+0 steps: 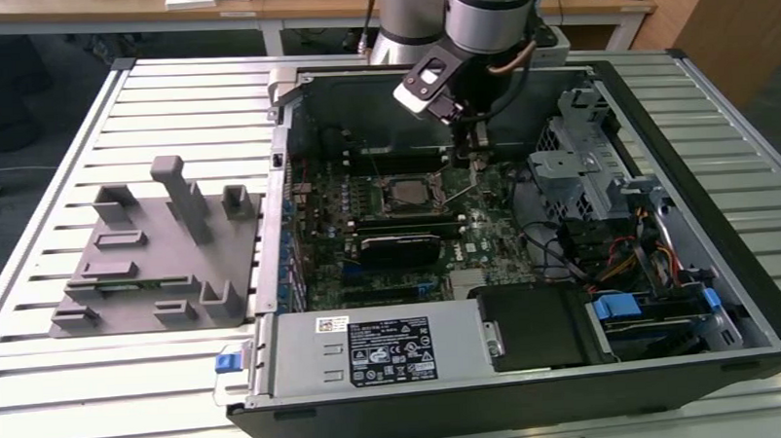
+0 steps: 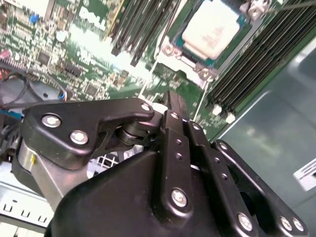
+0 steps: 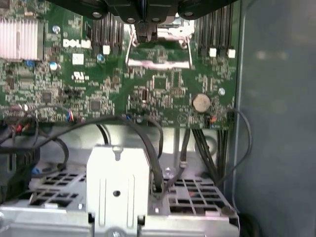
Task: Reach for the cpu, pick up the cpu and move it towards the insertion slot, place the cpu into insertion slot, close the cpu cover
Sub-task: 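Close the cpu cover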
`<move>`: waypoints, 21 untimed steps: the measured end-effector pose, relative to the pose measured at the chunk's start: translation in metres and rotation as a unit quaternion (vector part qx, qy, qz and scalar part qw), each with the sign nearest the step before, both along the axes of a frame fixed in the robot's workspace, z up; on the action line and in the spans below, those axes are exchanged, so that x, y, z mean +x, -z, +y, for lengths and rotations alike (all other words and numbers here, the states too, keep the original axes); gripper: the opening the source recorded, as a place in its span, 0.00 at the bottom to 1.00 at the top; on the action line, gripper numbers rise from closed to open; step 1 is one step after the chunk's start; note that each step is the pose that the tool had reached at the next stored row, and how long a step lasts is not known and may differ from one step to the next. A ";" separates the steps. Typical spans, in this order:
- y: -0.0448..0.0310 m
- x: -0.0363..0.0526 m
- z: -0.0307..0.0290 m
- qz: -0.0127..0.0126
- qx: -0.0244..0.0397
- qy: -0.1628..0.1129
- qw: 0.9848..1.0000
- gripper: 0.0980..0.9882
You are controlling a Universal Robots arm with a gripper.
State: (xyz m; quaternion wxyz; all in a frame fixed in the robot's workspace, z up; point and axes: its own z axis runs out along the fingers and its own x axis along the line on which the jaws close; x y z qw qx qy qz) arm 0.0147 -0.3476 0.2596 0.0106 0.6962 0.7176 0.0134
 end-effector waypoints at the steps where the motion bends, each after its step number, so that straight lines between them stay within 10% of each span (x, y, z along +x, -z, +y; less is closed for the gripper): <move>1: 0.0000 0.0027 0.0006 0.000 0.000 0.000 1.000 0.01; 21: 0.0032 0.0300 0.0070 0.001 0.000 -0.015 1.000 0.01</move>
